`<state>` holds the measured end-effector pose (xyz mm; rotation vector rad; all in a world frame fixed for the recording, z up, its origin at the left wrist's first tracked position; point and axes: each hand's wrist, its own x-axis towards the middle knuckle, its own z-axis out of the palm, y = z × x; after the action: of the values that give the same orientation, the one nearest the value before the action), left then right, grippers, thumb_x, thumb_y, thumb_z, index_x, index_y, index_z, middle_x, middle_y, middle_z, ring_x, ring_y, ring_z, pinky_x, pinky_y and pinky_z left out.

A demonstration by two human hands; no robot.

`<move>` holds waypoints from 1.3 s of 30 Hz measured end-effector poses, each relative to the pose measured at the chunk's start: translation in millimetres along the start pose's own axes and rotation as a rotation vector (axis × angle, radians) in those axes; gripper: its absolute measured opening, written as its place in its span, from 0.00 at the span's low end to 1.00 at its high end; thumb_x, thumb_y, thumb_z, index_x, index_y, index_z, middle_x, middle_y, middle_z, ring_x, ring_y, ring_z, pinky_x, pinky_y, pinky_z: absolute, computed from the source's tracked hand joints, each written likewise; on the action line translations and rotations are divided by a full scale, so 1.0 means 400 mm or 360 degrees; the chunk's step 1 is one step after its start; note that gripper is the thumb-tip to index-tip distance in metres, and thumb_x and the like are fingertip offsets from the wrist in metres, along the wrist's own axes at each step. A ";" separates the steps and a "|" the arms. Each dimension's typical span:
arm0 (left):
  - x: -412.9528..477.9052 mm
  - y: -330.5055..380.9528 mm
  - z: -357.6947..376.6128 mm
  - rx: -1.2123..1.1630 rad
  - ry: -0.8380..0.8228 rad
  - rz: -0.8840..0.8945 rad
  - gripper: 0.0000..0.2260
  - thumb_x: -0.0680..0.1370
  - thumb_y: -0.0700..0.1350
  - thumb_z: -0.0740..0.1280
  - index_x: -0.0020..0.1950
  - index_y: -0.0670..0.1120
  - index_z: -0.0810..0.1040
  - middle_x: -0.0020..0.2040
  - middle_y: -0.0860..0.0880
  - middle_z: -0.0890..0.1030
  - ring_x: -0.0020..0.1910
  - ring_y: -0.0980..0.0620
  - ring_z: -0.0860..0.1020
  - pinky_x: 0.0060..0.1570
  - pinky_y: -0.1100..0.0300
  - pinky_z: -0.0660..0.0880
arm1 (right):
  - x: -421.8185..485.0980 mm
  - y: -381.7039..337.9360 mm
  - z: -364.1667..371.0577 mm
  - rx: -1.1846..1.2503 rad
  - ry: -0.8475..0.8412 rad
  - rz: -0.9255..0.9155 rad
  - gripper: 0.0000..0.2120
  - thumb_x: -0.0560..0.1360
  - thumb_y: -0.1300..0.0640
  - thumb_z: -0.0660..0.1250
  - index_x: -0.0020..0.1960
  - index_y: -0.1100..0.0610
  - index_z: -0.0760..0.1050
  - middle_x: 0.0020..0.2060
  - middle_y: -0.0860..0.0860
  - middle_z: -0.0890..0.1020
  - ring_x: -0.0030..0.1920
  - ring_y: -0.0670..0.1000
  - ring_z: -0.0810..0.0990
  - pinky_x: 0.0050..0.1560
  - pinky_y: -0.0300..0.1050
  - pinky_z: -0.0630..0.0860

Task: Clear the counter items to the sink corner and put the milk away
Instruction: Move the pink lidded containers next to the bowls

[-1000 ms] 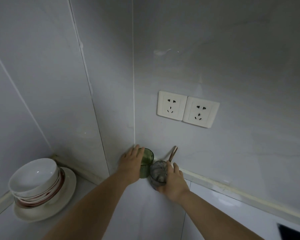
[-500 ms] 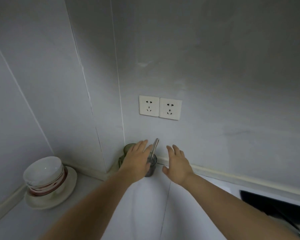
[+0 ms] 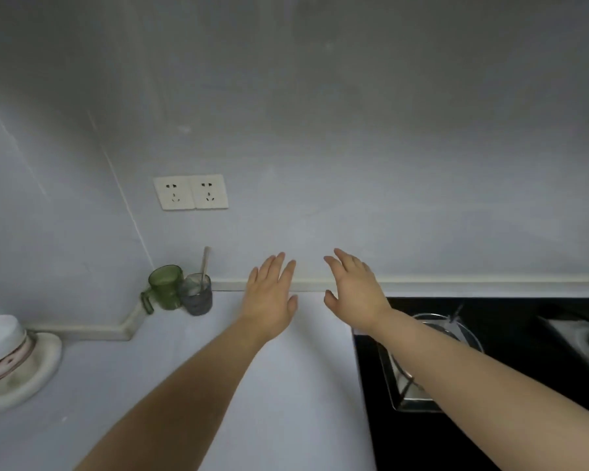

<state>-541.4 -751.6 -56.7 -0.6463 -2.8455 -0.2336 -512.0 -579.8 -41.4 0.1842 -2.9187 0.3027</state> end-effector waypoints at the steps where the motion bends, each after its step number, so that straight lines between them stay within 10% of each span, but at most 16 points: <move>1: -0.010 0.075 -0.001 -0.0019 0.0008 0.0039 0.28 0.81 0.51 0.56 0.77 0.48 0.48 0.78 0.48 0.47 0.77 0.49 0.46 0.74 0.52 0.43 | -0.058 0.050 -0.026 -0.0012 0.0026 0.0049 0.31 0.77 0.51 0.60 0.76 0.56 0.53 0.76 0.55 0.53 0.75 0.54 0.53 0.74 0.51 0.52; 20: -0.234 1.289 0.105 -0.0225 -0.0085 0.0812 0.28 0.80 0.49 0.58 0.77 0.46 0.51 0.78 0.47 0.50 0.76 0.49 0.48 0.75 0.50 0.50 | -1.018 0.838 -0.357 -0.0086 0.0241 0.0907 0.30 0.75 0.53 0.62 0.74 0.57 0.57 0.74 0.56 0.59 0.74 0.55 0.57 0.73 0.53 0.57; 39: -0.039 2.018 0.363 -0.0440 -0.0303 0.1267 0.28 0.80 0.49 0.56 0.77 0.46 0.49 0.78 0.46 0.49 0.76 0.48 0.49 0.74 0.54 0.49 | -1.323 1.504 -0.455 -0.0106 0.0317 0.1393 0.30 0.72 0.61 0.62 0.73 0.61 0.60 0.69 0.57 0.66 0.69 0.56 0.65 0.70 0.47 0.62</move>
<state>-196.5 -9.5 -114.5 -1.8551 -2.4742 -0.4377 -50.4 97.7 -93.0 -1.0802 -2.6206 0.3145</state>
